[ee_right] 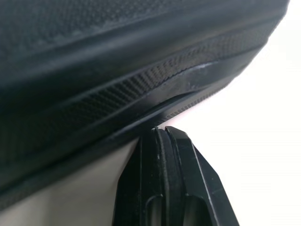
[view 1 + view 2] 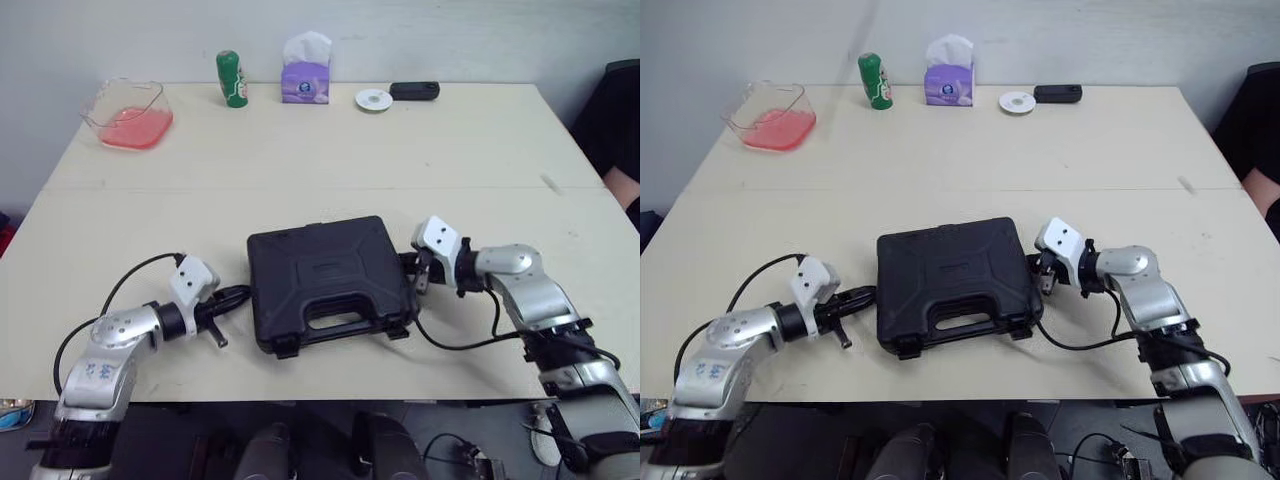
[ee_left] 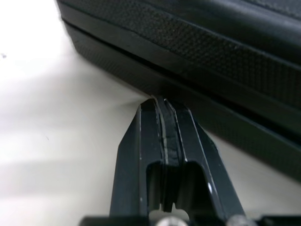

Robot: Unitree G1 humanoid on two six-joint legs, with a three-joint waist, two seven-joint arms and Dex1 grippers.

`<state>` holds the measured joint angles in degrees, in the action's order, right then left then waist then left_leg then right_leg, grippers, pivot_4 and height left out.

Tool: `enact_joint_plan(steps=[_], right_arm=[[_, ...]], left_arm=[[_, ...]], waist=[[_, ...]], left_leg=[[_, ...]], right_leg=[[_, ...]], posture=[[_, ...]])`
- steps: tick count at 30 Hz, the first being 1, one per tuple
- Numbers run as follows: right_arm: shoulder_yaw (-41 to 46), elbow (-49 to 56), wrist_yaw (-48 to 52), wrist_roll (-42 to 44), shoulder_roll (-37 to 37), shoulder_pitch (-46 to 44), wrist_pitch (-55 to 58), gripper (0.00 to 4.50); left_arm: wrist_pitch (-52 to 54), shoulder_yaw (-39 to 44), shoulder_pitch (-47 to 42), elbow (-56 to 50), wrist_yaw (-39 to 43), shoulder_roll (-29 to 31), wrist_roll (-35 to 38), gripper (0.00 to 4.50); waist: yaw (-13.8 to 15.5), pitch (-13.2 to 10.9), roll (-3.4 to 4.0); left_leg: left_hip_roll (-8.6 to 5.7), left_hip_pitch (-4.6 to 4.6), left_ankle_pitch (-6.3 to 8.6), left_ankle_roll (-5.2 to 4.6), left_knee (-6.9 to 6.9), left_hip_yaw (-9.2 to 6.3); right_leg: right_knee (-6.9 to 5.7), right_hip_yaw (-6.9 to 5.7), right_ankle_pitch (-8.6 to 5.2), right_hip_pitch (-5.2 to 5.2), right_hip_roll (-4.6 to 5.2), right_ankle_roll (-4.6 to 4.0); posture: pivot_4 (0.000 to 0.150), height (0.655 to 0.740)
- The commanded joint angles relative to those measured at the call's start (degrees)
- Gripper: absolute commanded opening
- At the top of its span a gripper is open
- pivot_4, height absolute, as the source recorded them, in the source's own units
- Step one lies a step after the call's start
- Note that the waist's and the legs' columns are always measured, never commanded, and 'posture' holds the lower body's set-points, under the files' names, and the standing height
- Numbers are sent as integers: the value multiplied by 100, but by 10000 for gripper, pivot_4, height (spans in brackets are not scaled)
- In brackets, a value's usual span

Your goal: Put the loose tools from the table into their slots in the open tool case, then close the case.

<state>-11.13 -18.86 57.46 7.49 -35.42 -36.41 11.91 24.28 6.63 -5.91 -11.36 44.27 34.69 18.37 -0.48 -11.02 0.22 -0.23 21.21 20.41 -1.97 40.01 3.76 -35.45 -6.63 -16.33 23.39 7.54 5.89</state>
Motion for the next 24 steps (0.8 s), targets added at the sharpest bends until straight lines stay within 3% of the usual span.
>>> enact_joint_plan(steps=[1, 5, 7, 11, 15, 19, 24], right_arm=[[-133, -632, 133, -170, 413, -655, -515, 705], [11, -1648, 6, -437, 576, -1217, -1029, 705], [293, -1688, 76, -282, 398, -1172, -1080, 705], [787, -1269, 415, 65, -86, -650, -1370, 705], [1342, -344, 893, 695, -451, 396, -1540, 705], [1549, 1013, 1230, 1127, -869, 1731, -964, 705], [1632, 2208, 849, 1212, -787, 3054, -745, 705]], left_arm=[[49, 204, 253, -915, -190, -178, 369, 0], [-32, 345, 547, -1117, -441, -335, 262, 0], [-274, 630, 750, -1016, -367, -139, 117, 0], [-520, 1423, 894, -769, -74, 53, 572, 0], [-597, 1603, 650, -420, 359, 364, 855, 0], [-906, 1312, -409, 612, 383, 518, 555, 0], [-1195, 457, -1791, 2080, 617, 475, 17, 0]], waist=[[-2, -1, 2], [-12, -2, 2], [12, -2, 2], [48, -2, 3], [71, -1, 4], [68, -2, 7], [114, -2, 6]], left_leg=[[1, 2, 0, 1, 1, -1], [0, 1, -2, 3, 1, -3], [-2, 4, -2, 2, 0, -6], [-2, 9, -1, 1, 0, -10], [-2, 7, 0, 0, 0, -12], [-4, -4, -1, 0, 1, -2], [-9, -7, -2, 1, -2, 5]], right_leg=[[0, 5, 0, 0, 0, 0], [-4, 17, -1, 0, 0, -2], [-2, 15, -1, 0, 0, -2], [4, 12, -1, 0, 2, -2], [10, 6, -1, -7, 3, -2], [-7, 1, -1, -6, -2, -1], [-9, -27, -1, -5, -14, -2]], posture=[[1500, 7400], [1500, 7400], [1500, 7400], [1500, 7400], [1500, 7400], [1500, 7400], [1500, 7400]])
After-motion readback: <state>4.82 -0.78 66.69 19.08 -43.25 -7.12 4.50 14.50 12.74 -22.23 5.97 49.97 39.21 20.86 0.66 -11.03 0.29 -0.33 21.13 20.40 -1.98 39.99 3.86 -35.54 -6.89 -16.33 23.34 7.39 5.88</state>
